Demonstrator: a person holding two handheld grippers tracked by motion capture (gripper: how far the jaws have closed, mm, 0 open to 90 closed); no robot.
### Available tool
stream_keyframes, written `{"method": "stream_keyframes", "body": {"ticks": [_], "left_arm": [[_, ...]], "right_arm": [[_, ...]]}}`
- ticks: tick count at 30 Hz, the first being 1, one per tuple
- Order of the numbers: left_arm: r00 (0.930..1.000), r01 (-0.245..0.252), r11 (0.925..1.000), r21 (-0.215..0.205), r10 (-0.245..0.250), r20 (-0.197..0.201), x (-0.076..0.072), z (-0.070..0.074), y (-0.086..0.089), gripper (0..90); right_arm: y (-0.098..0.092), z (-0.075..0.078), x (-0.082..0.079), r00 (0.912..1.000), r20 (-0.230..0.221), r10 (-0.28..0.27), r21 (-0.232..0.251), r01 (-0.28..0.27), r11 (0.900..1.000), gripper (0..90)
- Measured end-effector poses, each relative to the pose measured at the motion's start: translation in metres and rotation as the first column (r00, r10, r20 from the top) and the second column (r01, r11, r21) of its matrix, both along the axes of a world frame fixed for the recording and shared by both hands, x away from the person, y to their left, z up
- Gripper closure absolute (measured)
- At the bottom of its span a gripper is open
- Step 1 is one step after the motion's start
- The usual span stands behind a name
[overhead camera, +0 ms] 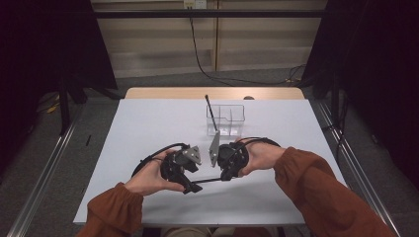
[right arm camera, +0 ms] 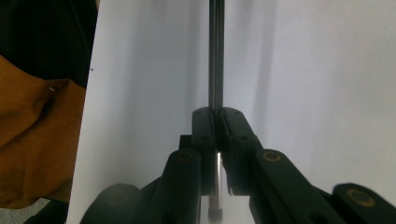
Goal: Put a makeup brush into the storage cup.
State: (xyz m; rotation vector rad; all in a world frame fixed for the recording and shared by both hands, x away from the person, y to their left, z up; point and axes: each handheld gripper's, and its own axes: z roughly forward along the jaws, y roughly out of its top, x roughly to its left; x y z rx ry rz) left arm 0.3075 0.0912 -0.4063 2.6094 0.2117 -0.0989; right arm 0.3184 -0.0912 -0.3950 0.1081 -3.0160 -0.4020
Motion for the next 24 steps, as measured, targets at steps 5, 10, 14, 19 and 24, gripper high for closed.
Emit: {"method": "stream_keyframes", "body": {"ticks": [5, 10, 14, 19, 24], "left_arm": [[0.9994, 0.002, 0.9999, 0.012, -0.002, -0.034, 0.0036, -0.0006, 0.0006, 56.8], [0.9991, 0.001, 0.9998, 0.020, 0.000, -0.043, 0.0072, -0.0016, -0.0013, 66.0], [0.9995, -0.002, 0.9999, 0.017, 0.002, -0.032, 0.0069, -0.0025, -0.0036, 72.5], [0.9984, 0.017, 0.9999, 0.004, -0.016, -0.055, 0.0076, -0.0017, -0.0067, 76.2], [0.9989, 0.003, 0.9999, -0.017, -0.004, -0.048, 0.0047, -0.0022, -0.0087, 83.1]], "right_arm": [[0.0013, 0.0000, 0.0002, 1.0000, 0.000, 0.000, 0.015, 0.000, 1.000, 84.2], [0.0041, -0.0019, 0.0001, 0.9999, 0.013, 0.000, 0.019, 0.000, 1.000, 84.2], [0.0029, -0.0025, 0.0021, 0.9998, 0.020, -0.008, 0.021, 0.007, 1.000, 84.2], [0.0025, -0.0016, 0.0018, 0.9997, 0.024, -0.009, 0.030, 0.009, 1.000, 84.2], [0.0010, -0.0008, 0.0011, 0.9995, 0.029, -0.014, 0.033, 0.013, 0.999, 84.2]]}}
